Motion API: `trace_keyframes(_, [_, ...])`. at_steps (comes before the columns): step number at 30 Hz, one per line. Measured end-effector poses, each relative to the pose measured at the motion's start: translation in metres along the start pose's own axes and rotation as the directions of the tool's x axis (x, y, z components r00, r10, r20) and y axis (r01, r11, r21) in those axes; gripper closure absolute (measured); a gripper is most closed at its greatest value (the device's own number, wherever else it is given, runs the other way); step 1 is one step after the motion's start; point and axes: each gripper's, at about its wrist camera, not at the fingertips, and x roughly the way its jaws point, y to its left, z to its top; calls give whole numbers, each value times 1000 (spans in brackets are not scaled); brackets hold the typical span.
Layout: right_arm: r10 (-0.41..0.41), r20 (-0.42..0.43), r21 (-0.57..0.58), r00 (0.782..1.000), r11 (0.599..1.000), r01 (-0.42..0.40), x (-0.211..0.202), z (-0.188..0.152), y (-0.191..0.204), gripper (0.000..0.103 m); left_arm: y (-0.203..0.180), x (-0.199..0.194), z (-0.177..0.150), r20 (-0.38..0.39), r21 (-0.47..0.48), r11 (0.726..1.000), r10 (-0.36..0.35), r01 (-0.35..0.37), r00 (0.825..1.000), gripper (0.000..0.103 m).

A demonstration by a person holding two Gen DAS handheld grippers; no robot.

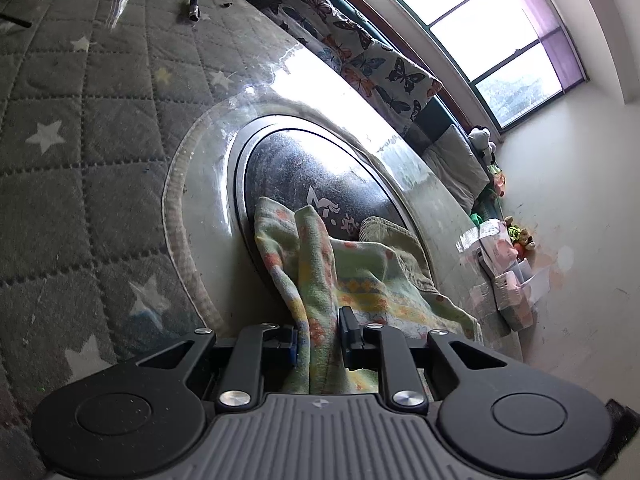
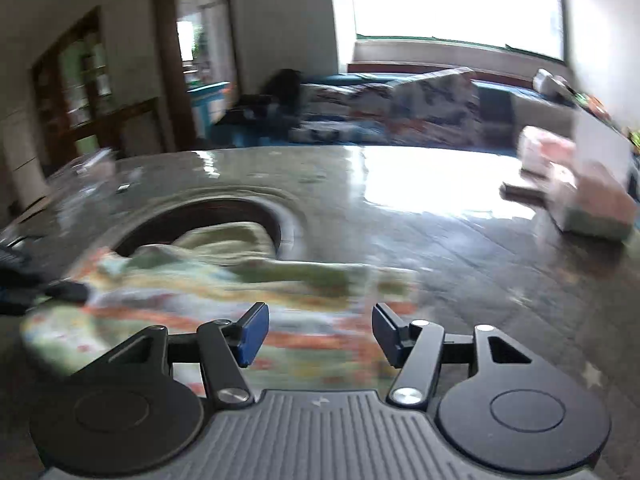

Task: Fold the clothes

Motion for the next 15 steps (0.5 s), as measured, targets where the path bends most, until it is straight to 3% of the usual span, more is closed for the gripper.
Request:
trace_keyframes(7, [1,-20,76,1000,997,1,15,-8,-23,43,-7,5,0,3,36,999,22,-22,1000,83])
trace_keyframes(9, [28,-21,69,999,997,-27,14,-10,-20,52,-10,5,0,6,55,998,31,-32,999,83])
trace_keyframes(11, [33,-22,47,999,998,-32,12,-11,-15,77,-13,6,0,11,76,996,40,-40,999,83])
trace_keyframes(14, [36,-11,69,999,997,-35,9,-13,-15,92,-19,5,0,24,113,993,44,-47,999,85])
trace_keyframes(15, [39,-3,82,999,996,-39,6,-12,-16,93,-22,4,0,29,128,991,44,-47,999,88])
